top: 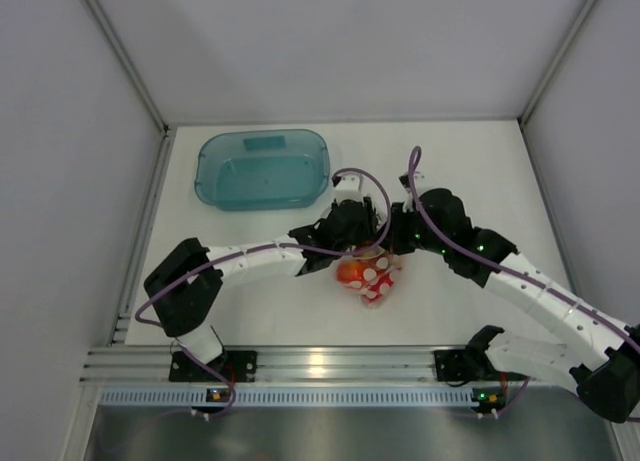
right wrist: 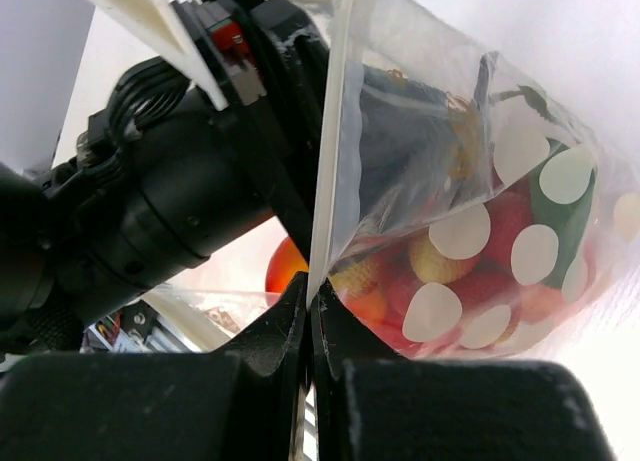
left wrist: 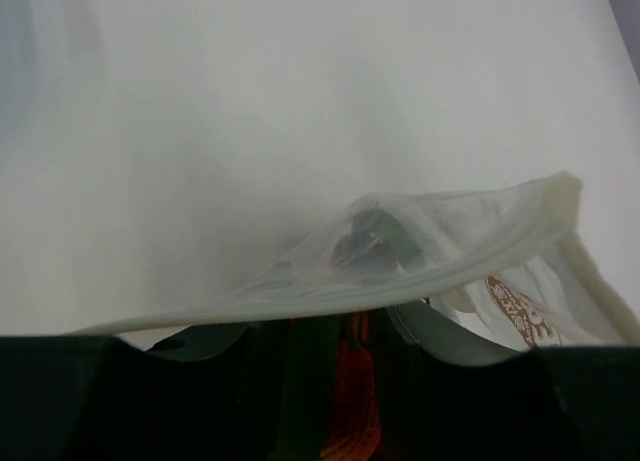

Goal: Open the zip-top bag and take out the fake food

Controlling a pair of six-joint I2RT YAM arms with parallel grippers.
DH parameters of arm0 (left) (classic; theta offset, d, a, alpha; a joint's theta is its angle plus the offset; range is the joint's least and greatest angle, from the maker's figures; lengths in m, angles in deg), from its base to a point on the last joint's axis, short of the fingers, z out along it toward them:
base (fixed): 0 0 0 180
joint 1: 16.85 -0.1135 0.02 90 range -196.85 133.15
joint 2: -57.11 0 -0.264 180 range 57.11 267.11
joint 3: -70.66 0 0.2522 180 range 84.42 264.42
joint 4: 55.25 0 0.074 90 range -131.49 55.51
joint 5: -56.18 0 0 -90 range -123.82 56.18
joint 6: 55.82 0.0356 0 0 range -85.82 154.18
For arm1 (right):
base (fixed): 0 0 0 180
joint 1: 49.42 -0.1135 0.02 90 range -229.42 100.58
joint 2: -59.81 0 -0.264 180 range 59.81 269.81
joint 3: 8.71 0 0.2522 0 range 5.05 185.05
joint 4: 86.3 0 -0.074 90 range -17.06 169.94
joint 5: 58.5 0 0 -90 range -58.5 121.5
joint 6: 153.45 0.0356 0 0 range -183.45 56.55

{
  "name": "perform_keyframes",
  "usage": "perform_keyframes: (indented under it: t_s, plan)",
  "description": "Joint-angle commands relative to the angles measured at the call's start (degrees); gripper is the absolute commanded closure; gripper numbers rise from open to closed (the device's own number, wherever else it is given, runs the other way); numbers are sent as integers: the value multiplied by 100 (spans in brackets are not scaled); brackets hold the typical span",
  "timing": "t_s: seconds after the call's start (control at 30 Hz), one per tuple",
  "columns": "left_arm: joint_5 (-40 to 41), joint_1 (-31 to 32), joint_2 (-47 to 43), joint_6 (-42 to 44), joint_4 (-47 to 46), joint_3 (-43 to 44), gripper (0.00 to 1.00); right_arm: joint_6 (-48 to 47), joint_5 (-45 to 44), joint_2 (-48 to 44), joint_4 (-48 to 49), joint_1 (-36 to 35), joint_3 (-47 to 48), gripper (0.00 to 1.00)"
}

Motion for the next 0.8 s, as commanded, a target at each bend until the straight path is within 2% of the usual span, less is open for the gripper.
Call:
perform_keyframes:
  t_s: [0.0,0.17,0.23,0.33,0.43,0.5,0.67,0.77]
  plan:
    - [-300,-4,218,76,-585,284,59,-147,524,-166,342,201,-103,100]
    - [-704,13,534,6,-884,371,59,-208,726,-280,369,500,-262,100]
    - [-722,31,596,-29,-998,381,70,-244,761,-306,342,570,-314,100]
    - [-626,48,632,-56,-1068,380,75,-305,841,-350,324,667,-367,100]
    - [-538,48,570,-12,-1262,275,95,-384,876,-350,307,720,-420,100]
    - [-433,48,474,-3,-1323,196,100,-402,867,-385,316,790,-472,100]
    - [-300,48,166,76,-1429,-94,100,-490,631,-447,237,939,-481,100]
    - [-519,40,-27,216,-1639,-322,100,-446,306,-465,228,1010,-420,100]
